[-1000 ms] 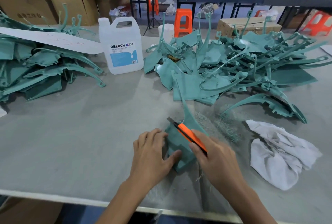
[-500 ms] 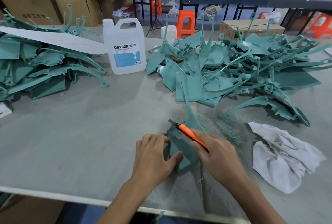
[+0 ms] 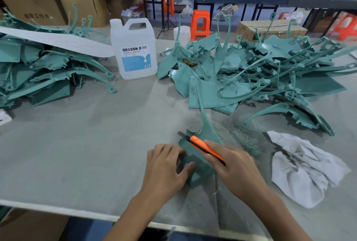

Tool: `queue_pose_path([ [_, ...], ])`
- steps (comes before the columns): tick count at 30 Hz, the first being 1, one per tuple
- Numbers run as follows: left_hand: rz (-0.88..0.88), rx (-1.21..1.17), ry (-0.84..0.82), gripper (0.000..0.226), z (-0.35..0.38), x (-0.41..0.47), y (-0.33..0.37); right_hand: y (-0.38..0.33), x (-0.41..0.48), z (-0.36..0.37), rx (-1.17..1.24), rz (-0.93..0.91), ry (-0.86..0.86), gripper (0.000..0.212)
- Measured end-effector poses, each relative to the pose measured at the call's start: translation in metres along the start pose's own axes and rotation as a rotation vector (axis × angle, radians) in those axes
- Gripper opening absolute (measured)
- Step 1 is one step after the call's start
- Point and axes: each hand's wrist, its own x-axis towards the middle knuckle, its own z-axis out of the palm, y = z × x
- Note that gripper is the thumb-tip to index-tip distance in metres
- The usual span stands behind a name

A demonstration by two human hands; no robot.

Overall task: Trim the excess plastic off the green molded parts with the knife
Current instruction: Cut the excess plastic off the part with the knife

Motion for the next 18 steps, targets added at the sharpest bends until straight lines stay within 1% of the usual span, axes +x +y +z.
queue_pose_path([
  [3, 0.018, -0.021, 0.031, 0.028, 0.0, -0.001, 0.0, 0.004, 0.004, -0.002, -0.017, 0.055, 0.067, 0.037],
  [5, 0.023, -0.023, 0.038, 0.026, 0.0, -0.001, 0.0, 0.003, 0.004, -0.004, -0.001, 0.055, 0.076, 0.037],
  [8, 0.021, -0.011, 0.018, 0.023, 0.0, 0.0, -0.001, -0.006, -0.001, -0.005, -0.005, -0.006, -0.023, 0.038],
  [11, 0.001, -0.03, -0.007, 0.025, -0.001, 0.001, 0.0, -0.008, 0.0, -0.006, -0.057, 0.001, -0.086, 0.039],
  [15, -0.015, -0.046, -0.026, 0.025, -0.003, 0.002, 0.0, -0.016, -0.001, -0.003, -0.098, 0.002, -0.016, 0.041],
  [18, -0.013, -0.056, -0.036, 0.023, -0.003, 0.002, 0.0, -0.017, -0.002, -0.002, -0.13, 0.041, 0.024, 0.042],
])
